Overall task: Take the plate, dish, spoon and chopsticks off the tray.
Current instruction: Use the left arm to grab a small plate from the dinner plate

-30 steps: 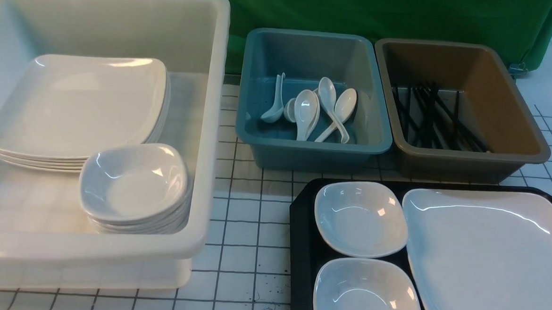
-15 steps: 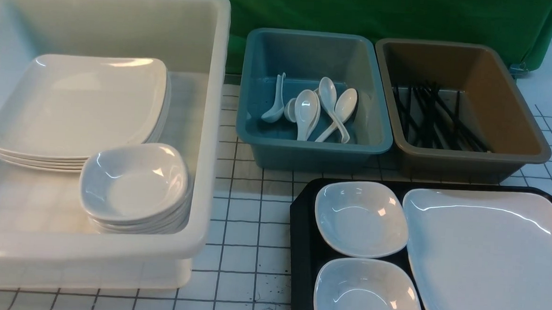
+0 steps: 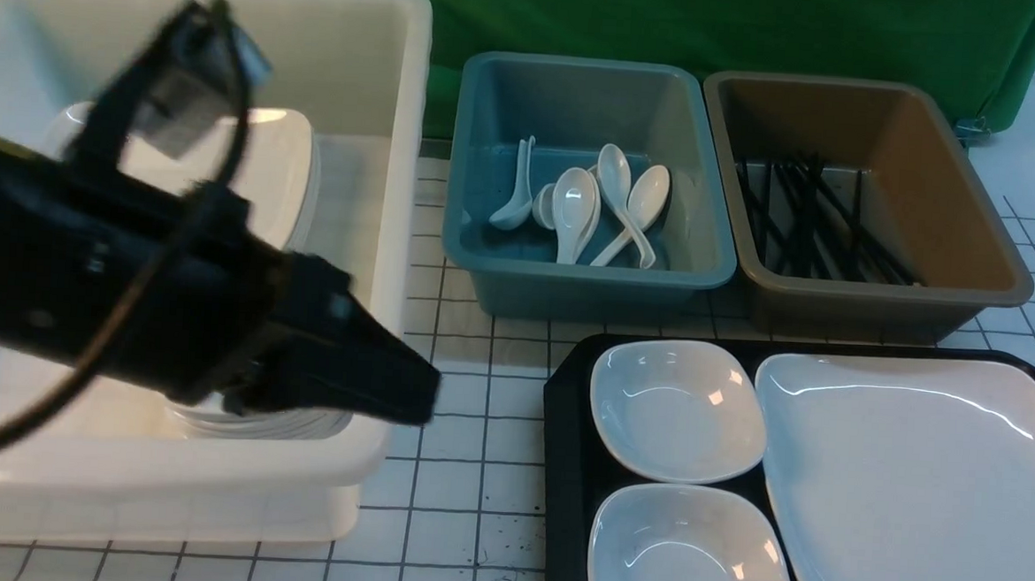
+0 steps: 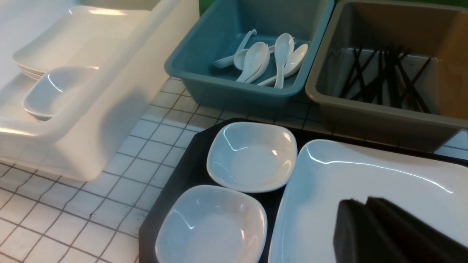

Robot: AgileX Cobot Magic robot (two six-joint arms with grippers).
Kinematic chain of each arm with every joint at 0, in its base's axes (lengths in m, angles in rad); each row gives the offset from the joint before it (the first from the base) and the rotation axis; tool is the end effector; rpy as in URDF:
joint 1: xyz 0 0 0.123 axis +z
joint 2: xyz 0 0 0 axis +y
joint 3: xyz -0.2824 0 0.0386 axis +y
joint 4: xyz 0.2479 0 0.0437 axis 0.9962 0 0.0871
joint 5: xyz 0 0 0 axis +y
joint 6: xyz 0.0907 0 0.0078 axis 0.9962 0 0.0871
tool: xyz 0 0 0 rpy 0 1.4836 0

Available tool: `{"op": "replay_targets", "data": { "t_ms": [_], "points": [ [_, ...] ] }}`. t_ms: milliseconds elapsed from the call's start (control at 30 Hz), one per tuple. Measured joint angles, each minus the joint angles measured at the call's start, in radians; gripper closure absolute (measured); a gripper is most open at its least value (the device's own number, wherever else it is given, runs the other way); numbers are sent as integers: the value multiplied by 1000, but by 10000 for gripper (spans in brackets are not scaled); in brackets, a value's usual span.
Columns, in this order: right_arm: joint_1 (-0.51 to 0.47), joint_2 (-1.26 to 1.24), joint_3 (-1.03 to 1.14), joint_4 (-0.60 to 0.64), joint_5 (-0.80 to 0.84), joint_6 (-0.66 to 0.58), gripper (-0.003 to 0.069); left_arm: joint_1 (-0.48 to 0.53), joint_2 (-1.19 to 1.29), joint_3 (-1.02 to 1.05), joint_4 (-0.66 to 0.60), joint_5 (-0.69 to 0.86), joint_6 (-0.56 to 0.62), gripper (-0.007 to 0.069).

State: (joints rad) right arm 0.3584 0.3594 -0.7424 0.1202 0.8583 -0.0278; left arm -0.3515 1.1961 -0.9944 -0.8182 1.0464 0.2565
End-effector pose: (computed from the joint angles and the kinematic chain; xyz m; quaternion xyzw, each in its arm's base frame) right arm 0.0409 0.0242 0.3575 -0.1519 0.8147 0.1504 0.5391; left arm 0.1897 -0.1309 0.3343 0.1497 0.8945 -0.3861 0.1686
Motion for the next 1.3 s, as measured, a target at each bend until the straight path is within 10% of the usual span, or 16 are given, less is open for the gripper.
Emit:
{"op": "replay_targets", "data": {
  "t_ms": [233,667,1300],
  "points": [
    [0,0,0,0,-1,-1,606,-225,300,-115,180,-87,-226,528],
    [0,0,0,0,-3,-1,589,-242,622,-287,196,-259,-427,208],
    [0,0,0,0,-4,0,571,-242,755,-287,154,-494,-477,219]
  ]
}}
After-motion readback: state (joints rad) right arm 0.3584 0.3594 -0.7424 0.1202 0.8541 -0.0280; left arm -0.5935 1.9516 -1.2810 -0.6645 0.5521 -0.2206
